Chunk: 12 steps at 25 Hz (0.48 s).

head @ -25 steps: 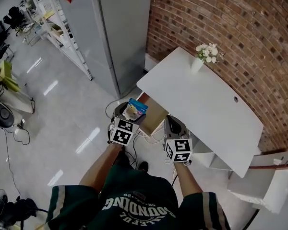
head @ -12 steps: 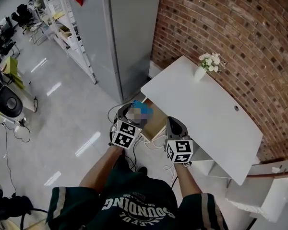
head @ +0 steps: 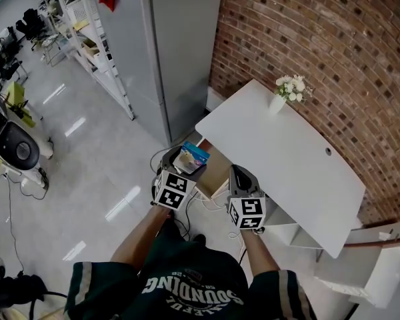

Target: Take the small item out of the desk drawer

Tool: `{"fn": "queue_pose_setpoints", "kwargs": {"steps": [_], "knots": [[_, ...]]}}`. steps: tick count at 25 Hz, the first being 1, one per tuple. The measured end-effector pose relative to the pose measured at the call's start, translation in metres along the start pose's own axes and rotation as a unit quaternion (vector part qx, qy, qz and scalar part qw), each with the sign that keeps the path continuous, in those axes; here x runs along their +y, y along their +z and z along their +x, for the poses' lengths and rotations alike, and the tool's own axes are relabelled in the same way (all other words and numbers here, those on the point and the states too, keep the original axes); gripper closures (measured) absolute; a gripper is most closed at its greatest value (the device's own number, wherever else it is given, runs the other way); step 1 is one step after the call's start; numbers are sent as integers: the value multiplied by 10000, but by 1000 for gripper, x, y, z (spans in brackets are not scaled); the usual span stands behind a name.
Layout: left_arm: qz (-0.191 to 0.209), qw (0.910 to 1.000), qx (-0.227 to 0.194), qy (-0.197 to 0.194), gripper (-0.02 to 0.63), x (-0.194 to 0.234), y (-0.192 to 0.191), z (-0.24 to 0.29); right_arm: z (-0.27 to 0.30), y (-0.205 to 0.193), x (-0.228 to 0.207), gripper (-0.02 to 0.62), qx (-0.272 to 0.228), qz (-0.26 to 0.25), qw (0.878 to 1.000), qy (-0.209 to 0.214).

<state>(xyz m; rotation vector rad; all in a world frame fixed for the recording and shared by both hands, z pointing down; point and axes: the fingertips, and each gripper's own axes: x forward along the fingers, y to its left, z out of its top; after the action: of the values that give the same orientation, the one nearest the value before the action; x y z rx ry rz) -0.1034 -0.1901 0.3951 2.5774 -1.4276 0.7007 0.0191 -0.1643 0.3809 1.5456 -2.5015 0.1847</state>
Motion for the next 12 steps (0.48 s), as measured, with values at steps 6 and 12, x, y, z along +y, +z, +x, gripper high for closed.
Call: {"fn": "queue_pose_setpoints", "kwargs": {"steps": [6,12], "knots": [[-1,10000,-13,-10,193,-4,-3,0,-2,-4,1,572,9,-2,10000,8],[13,10000,11,-29,193,-9,-2,0,-5,-4,0,572,26,22,10000,-5]]}}
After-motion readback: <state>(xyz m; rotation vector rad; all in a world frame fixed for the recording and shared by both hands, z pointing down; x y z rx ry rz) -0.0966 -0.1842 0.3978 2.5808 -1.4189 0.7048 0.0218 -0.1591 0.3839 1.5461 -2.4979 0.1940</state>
